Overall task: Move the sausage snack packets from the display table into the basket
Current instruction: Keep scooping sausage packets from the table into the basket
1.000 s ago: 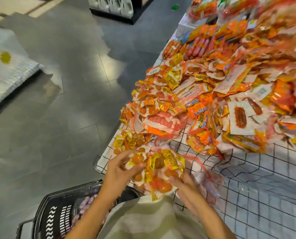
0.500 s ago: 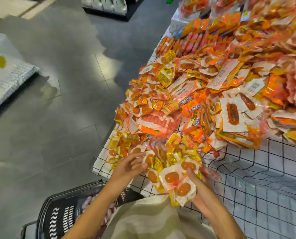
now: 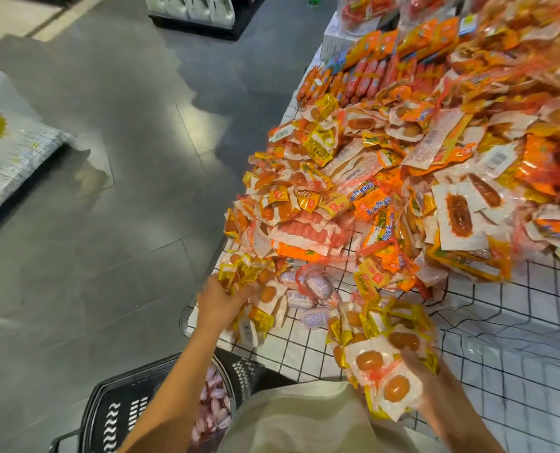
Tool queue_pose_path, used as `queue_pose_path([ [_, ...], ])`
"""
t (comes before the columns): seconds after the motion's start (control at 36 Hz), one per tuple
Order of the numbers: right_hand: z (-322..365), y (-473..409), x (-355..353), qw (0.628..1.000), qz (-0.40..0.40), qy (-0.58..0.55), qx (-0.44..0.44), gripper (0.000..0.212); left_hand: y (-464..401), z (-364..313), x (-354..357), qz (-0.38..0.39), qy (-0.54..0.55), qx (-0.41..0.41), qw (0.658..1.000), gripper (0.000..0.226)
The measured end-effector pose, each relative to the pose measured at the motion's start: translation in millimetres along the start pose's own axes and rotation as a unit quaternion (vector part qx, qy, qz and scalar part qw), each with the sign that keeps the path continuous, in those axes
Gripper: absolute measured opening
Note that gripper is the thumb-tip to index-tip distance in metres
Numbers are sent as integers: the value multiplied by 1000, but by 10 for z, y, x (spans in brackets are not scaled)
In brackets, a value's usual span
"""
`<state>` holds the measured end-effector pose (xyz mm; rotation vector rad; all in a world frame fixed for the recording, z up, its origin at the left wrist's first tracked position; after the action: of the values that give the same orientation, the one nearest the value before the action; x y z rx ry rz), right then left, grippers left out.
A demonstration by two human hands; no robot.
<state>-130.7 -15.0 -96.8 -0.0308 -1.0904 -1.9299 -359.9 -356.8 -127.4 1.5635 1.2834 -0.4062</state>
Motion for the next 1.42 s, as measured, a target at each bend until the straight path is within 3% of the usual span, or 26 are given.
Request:
queue_pose_path([
  [0.17, -96, 37, 71, 999, -43, -9, -17, 46, -178, 41, 156, 77, -159, -44, 983, 119],
  [0.31, -107, 110, 156, 998, -61, -8, -30, 47, -164, 61, 214, 49, -143, -84, 985, 124],
  [0.42, -98, 147, 167, 995, -84, 24, -41, 39, -164, 126, 268, 40, -84, -104, 990, 108],
  [0.53, -122, 139, 186, 994, -89, 34, -45, 45, -92, 96, 286, 7, 90, -42, 995, 47],
  [0.58, -138, 137, 199, 994, -91, 39, -50, 45, -32, 123, 282, 24, 175, -41, 983, 35],
  [0.69, -197, 123, 254, 995, -82, 30, -55, 33, -1, 286, 336, 90, 284, -105, 949, 49],
  [0.92, -346, 129, 141, 984, -167, -4, -56, 24, 157, 288, 454, 269, 332, -126, 895, 63],
  [1.0, -417, 110, 147, 984, -166, 3, -65, 37, 162, 263, 439, 273, 338, -117, 893, 68],
  [1.14, -539, 95, 145, 978, -198, 18, -68, 38, 153, 305, 455, 249, 341, -118, 899, 39],
  [1.31, -578, 159, 218, 972, -217, 18, -86, 42, 25, 407, 468, 258, 314, -106, 908, 39],
  [1.42, -549, 261, 273, 969, -223, -3, -102, 40, 60, 408, 416, 276, 336, -98, 895, 30],
])
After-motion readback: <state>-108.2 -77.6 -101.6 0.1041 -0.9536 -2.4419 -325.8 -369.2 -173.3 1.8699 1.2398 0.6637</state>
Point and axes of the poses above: each hand's wrist, its own y-axis away from the middle knuckle, its own x-axis out of the palm, z = x × y, the point moved 8 cm from there along -y, towards the middle knuckle, and after that the axes turned 15 degrees about -y, right-handed, at the moved point
